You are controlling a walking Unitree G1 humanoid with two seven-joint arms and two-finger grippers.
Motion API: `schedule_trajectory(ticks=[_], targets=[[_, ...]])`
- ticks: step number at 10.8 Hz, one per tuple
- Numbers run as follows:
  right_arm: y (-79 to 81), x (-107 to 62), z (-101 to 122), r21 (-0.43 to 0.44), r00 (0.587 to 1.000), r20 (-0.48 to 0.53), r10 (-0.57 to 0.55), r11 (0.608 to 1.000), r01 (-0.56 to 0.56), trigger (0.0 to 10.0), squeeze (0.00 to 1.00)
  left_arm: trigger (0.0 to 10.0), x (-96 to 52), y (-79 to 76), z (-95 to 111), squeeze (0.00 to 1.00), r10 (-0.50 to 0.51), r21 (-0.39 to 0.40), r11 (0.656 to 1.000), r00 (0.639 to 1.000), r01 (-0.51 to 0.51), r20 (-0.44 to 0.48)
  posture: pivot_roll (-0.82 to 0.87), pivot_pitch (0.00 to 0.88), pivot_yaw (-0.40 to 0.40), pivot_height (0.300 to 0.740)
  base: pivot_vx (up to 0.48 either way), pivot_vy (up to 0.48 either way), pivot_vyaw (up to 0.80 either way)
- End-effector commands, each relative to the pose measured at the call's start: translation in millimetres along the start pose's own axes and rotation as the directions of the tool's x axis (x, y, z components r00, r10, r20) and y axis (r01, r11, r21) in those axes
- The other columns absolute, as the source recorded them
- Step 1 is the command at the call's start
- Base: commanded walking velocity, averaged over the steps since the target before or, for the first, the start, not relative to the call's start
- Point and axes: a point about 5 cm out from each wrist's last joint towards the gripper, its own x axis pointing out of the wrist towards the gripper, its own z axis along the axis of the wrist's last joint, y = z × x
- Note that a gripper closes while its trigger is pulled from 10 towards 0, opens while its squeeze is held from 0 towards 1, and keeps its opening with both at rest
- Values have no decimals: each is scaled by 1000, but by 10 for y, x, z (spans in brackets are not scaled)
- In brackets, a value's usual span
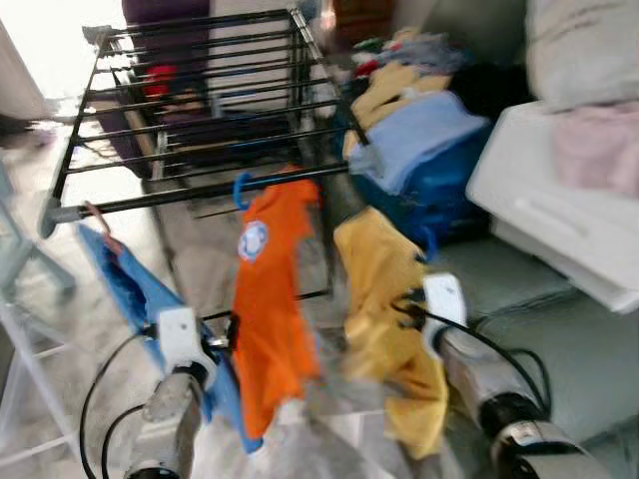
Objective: Hang hanger
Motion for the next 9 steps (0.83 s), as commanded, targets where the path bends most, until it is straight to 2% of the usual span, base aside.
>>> schedule_trajectory(ticks=[1,5,6,7,9], targets=[[172,33,169,-17,997,62,54,998,-53,10000,0,10000,-17,129,53,0,30,17,999,999,-31,14,-52,0,30,740,0,446,0],[129,28,247,-45,994,107,27,999,-23,10000,0,10000,-18,92,53,0,10,28,1000,1000,-10,11,-53,0,35,740,0,430,0],[112,33,266,-42,994,109,10,999,-6,10000,0,10000,-20,76,41,0,0,25,1000,1000,0,6,-50,0,35,740,255,270,0],[76,39,327,-38,992,125,-9,999,14,10000,0,10000,-28,55,45,0,-16,32,999,1000,16,14,-49,0,35,740,0,0,0],[1,43,480,-51,986,165,-25,998,34,10000,0,10000,-38,47,27,0,-22,41,999,1000,22,5,-49,0,35,740,416,0,0]])
